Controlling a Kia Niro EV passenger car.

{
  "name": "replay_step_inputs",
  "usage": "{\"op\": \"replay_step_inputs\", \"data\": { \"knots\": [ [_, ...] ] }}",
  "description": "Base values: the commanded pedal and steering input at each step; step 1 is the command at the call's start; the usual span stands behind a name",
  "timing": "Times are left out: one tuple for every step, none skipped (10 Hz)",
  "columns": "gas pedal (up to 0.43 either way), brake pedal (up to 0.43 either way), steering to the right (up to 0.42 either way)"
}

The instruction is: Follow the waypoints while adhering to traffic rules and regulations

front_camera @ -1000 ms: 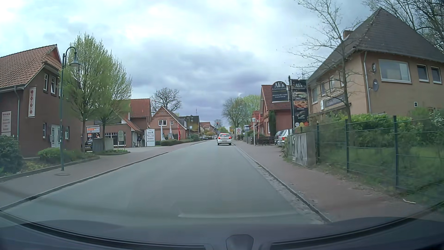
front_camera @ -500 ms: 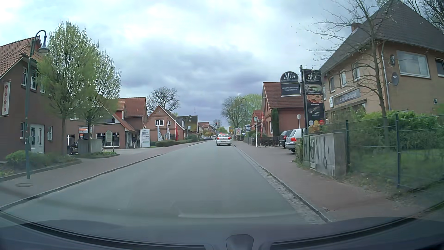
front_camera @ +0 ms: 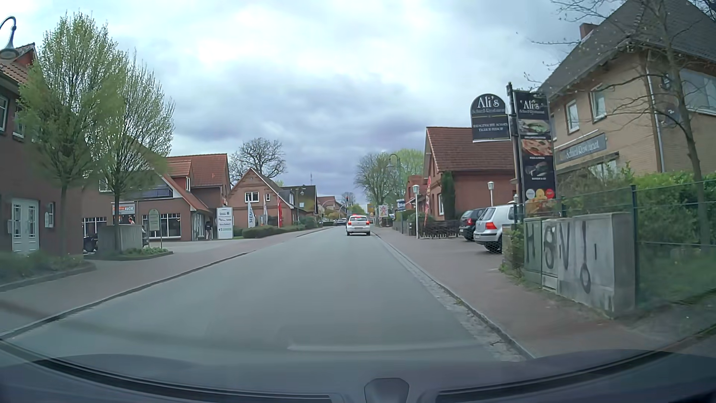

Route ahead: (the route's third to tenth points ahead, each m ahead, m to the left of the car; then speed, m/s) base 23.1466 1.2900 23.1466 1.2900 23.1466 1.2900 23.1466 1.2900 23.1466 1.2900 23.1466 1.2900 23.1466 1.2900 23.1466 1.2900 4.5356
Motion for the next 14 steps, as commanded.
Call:
{"op": "replay_step_inputs", "data": {
  "knots": [
    [0.000, 0.000, 0.008],
    [0.000, 0.000, 0.008],
    [0.000, 0.006, 0.009],
    [0.000, 0.006, 0.009],
    [0.000, 0.006, 0.009],
    [0.000, 0.006, 0.010],
    [0.000, 0.006, 0.011],
    [0.000, 0.006, 0.011],
    [0.000, 0.006, 0.011],
    [0.000, 0.006, 0.011],
    [0.000, 0.006, 0.011],
    [0.000, 0.000, 0.011],
    [0.000, 0.000, 0.011],
    [0.000, 0.000, 0.011]
  ]
}}
